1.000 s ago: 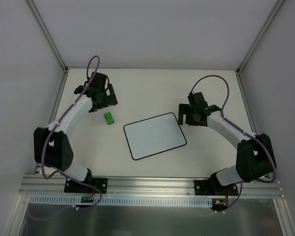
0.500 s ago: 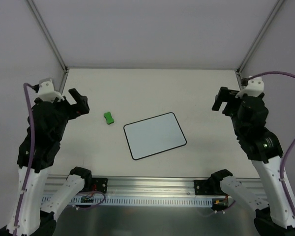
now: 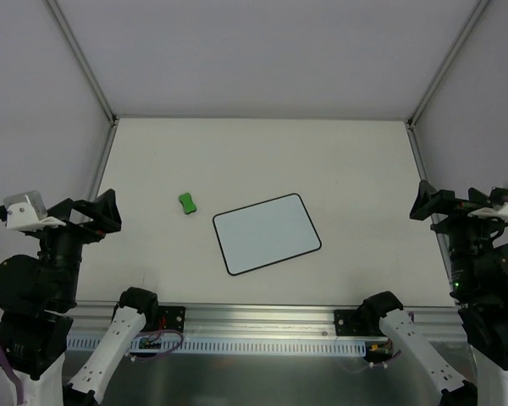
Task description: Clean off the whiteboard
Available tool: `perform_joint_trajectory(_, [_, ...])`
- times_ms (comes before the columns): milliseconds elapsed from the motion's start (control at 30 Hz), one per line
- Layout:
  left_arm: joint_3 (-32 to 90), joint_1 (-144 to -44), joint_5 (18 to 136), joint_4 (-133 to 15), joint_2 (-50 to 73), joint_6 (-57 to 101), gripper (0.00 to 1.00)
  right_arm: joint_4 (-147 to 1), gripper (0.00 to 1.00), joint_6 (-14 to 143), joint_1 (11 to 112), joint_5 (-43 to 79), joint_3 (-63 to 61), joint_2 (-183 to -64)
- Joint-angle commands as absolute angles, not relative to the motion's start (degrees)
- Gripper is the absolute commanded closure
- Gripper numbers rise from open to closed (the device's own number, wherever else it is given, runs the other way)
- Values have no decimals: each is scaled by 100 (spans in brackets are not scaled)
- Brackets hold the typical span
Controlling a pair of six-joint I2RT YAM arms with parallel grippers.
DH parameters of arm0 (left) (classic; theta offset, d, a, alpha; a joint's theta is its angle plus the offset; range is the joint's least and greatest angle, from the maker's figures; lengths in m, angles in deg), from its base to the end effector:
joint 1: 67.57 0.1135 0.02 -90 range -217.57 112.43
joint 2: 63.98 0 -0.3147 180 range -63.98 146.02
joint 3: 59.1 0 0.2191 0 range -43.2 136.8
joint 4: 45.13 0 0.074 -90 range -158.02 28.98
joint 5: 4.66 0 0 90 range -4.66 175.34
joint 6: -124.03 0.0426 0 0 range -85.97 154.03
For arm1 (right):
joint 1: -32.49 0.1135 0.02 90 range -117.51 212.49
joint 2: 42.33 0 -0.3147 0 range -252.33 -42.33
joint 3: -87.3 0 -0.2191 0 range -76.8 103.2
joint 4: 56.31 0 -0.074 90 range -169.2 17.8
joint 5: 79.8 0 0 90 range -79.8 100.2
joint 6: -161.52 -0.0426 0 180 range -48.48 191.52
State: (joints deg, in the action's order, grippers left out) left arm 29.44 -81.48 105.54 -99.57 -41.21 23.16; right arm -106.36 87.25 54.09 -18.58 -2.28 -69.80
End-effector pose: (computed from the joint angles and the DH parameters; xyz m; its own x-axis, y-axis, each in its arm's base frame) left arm -0.0630 0.0307 0.4575 0.2067 -0.2335 -0.9501 -0.0652 0.9657 -0.2515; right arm -0.0399 -0.0379 0.4787 0.1690 -0.1887 -0.9674 0.1657 0.9730 -0.1608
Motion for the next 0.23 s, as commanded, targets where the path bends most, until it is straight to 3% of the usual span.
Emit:
perform_joint_trajectory(0, [3124, -8172, 10696, -9908, -4218, 2472, 1, -10639, 1, 8919, 5393, -1837, -210, -6976])
perform_joint_trajectory(200, [3115, -8172, 10713, -9908, -4192, 2480, 1, -10631, 1, 8945, 5393, -1784, -210, -7028])
